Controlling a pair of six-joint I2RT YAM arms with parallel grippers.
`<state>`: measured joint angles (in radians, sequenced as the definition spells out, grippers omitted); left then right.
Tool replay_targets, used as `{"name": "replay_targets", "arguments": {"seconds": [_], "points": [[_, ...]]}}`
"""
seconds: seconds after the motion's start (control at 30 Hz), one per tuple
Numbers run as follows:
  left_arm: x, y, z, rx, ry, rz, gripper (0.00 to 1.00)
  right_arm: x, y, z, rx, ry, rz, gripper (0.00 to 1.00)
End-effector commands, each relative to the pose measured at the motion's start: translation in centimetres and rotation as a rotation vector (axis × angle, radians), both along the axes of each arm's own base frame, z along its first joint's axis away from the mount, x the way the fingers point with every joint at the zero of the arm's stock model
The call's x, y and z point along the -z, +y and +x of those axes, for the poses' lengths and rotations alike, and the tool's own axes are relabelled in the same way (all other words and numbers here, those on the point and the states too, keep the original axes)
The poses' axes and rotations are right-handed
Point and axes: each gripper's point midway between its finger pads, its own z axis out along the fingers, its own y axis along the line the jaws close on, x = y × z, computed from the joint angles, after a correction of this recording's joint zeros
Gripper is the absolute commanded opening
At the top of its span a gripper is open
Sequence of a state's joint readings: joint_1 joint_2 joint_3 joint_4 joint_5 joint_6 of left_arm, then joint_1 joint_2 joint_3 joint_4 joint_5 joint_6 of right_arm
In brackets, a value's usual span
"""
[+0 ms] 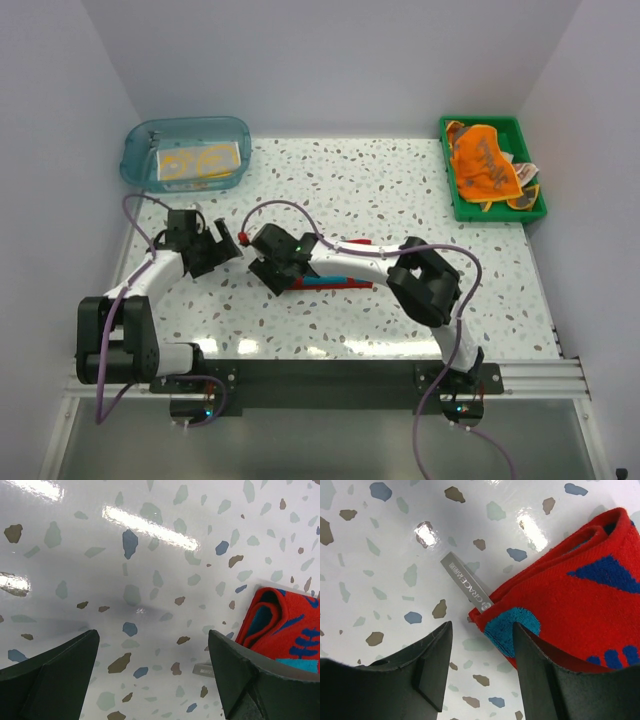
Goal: Fold and stack the towels
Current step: Neatly place the folded towel into the bin
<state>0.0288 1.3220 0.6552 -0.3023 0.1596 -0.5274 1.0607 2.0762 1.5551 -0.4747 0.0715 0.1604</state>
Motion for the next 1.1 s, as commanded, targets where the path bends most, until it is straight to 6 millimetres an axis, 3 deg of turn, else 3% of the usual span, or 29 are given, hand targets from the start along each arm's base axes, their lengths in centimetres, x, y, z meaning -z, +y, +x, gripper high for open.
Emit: {"name": "replay_targets", "arguments": {"seconds": [0.0,0.33,0.5,0.63,0.67,0.8,1.07], "points": [[-1.4,0.3,1.2,0.021,-0.058,0.013,0.95,-0.4,0.4,0.9,-0.008,-0.043,-0.019,0.54],[-1.5,-0.2,1.3,0.046,-0.07,0.001,0.95,2.7,0.4,-0.3,-0.06,-0.04,-0.122,0.53],[-1.1,-0.3,1.1,0.053,-0.06,-0.008,0.95,4.4,-1.8,0.2,-0.001,-0.094,-0.245,0.51],[-0.8,-0.7,0.9,0.067,-0.045,-0.026,0.96,5.1,-3.2,0.8,0.044,-0.128,-0.306,0.28],[-0.6,-0.8,0.8,0.071,-0.039,-0.033,0.97,4.7,-3.1,0.9,0.046,-0.135,-0.297,0.18],[-0.3,-2.3,0.7,0.123,-0.021,-0.106,0.99,2.6,-1.8,0.4,0.012,-0.13,-0.192,0.01],[-0.6,-7.4,0.0,0.235,0.026,-0.322,1.0,-2.4,0.0,-0.3,0.03,-0.108,0.105,0.0]]}}
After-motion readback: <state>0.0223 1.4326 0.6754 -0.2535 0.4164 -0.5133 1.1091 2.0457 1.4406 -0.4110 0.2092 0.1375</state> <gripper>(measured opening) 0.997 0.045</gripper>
